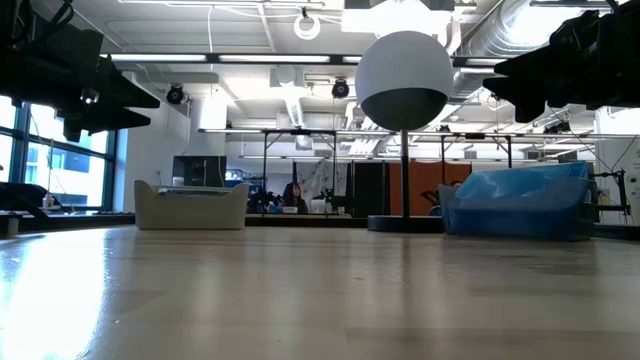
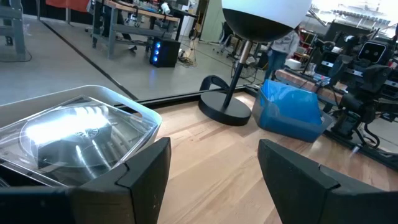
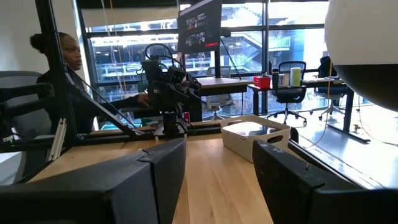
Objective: Pick & place jewel cases by type
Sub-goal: Return to Home Position
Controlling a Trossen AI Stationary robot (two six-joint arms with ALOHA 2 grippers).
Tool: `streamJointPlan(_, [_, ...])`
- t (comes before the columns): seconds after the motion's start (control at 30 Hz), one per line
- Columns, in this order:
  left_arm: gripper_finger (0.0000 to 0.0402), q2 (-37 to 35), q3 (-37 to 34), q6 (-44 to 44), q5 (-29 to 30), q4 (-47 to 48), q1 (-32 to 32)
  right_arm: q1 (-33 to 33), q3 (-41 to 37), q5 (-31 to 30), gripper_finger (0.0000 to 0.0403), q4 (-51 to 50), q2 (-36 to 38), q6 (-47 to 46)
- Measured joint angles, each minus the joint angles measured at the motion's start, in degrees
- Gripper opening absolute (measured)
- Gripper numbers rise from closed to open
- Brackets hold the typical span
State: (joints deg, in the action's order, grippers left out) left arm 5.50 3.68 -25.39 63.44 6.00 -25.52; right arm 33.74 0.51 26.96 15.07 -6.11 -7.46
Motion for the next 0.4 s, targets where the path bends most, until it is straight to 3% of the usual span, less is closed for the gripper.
streamJointPlan(0.4, [0.0241, 0.0, 0.0, 0.0, 0.0, 0.0, 0.0, 0.0, 0.0, 0.0, 0.0181, 0.0, 0.0, 0.0])
